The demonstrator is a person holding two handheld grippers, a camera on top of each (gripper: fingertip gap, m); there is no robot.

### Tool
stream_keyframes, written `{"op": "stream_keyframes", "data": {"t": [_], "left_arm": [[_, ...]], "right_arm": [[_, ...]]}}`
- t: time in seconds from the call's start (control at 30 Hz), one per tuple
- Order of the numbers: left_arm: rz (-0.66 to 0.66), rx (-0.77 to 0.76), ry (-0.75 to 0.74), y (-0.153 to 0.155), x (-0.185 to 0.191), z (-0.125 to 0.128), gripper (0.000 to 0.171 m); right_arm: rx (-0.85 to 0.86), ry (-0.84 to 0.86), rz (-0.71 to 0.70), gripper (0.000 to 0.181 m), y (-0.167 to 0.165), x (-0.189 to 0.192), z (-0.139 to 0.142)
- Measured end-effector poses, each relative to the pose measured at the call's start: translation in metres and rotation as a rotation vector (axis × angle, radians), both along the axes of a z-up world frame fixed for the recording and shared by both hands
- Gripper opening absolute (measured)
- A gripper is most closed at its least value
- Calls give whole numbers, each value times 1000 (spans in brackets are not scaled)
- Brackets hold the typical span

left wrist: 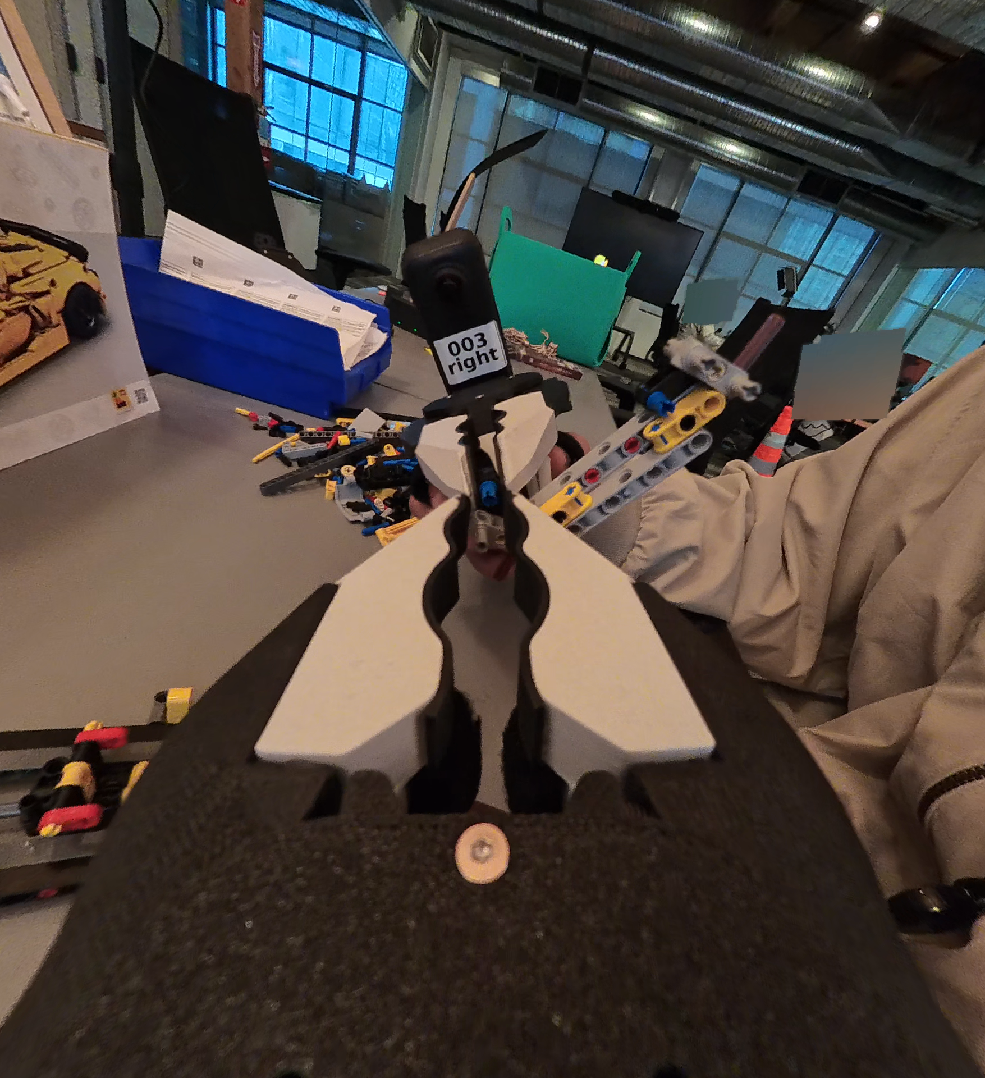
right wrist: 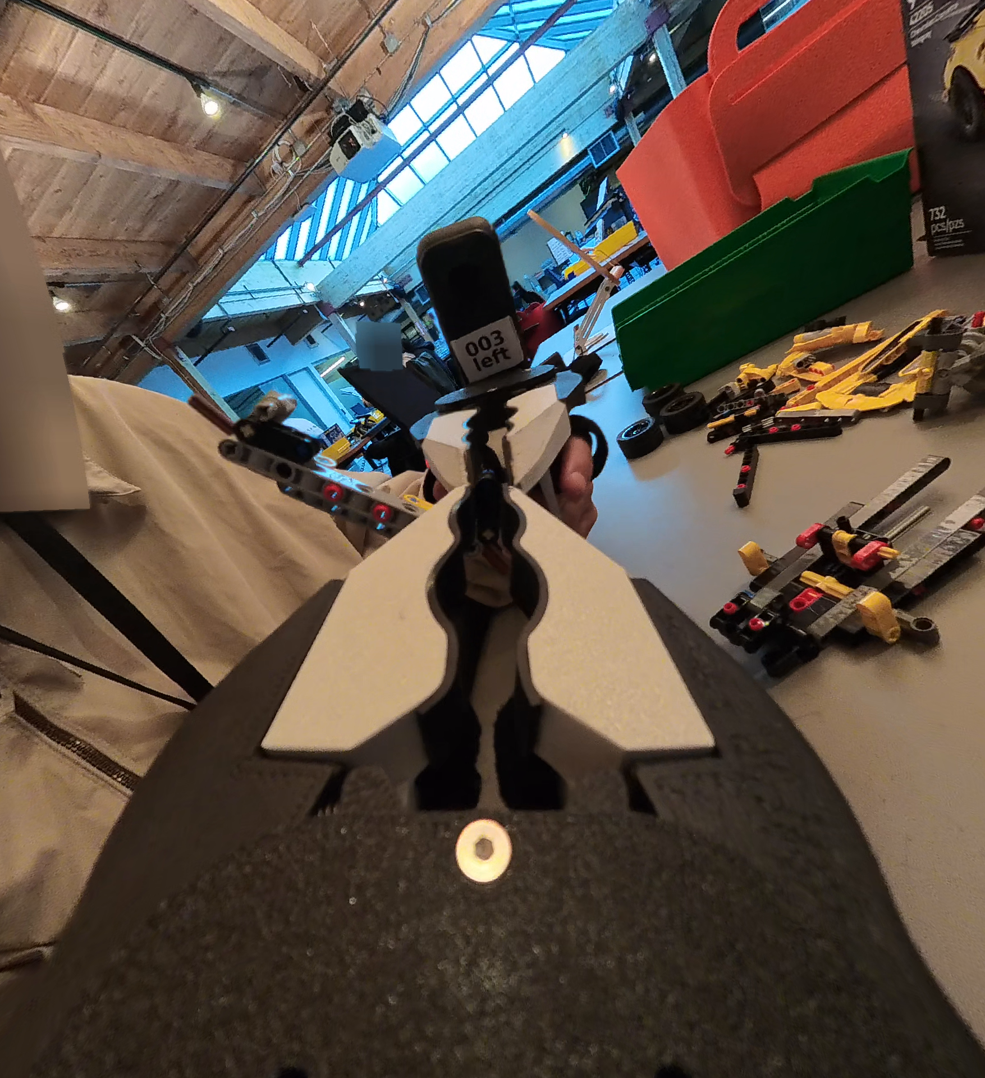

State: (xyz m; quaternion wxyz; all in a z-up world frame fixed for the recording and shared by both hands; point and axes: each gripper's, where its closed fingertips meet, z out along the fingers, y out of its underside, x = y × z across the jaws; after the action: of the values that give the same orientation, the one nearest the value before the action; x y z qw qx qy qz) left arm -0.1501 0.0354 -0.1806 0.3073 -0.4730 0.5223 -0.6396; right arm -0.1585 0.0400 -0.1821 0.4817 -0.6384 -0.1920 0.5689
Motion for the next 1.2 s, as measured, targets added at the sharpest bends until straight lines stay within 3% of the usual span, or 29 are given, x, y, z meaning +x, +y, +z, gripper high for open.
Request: {"op": "stream_keyframes", "data": {"t": [0.6,0.77,1.0,1.03,1.1,1.13,1.2], "left_arm": [[24,34,-16,1,0,2,5],[22,162,4,0,-5,-1,3],[29,226,7,-1,-4,-4,3],[32,236,9,0,-6,-5,3],[57,224,4,14,-15,-4,2],[88,201,-11,24,-18,0,2],[109,174,-7,32,-16,2,2]], "right_arm": [[-27,-6,2,6,0,1,-4],[-19,-38,10,5,0,-2,-5],[-41,-49,22,5,-1,2,-4],[-37,-40,6,6,0,7,-2],[7,227,-112,5,4,65,37],[13,287,-165,4,3,95,43],[-9,196,-233,5,3,111,30]]}}
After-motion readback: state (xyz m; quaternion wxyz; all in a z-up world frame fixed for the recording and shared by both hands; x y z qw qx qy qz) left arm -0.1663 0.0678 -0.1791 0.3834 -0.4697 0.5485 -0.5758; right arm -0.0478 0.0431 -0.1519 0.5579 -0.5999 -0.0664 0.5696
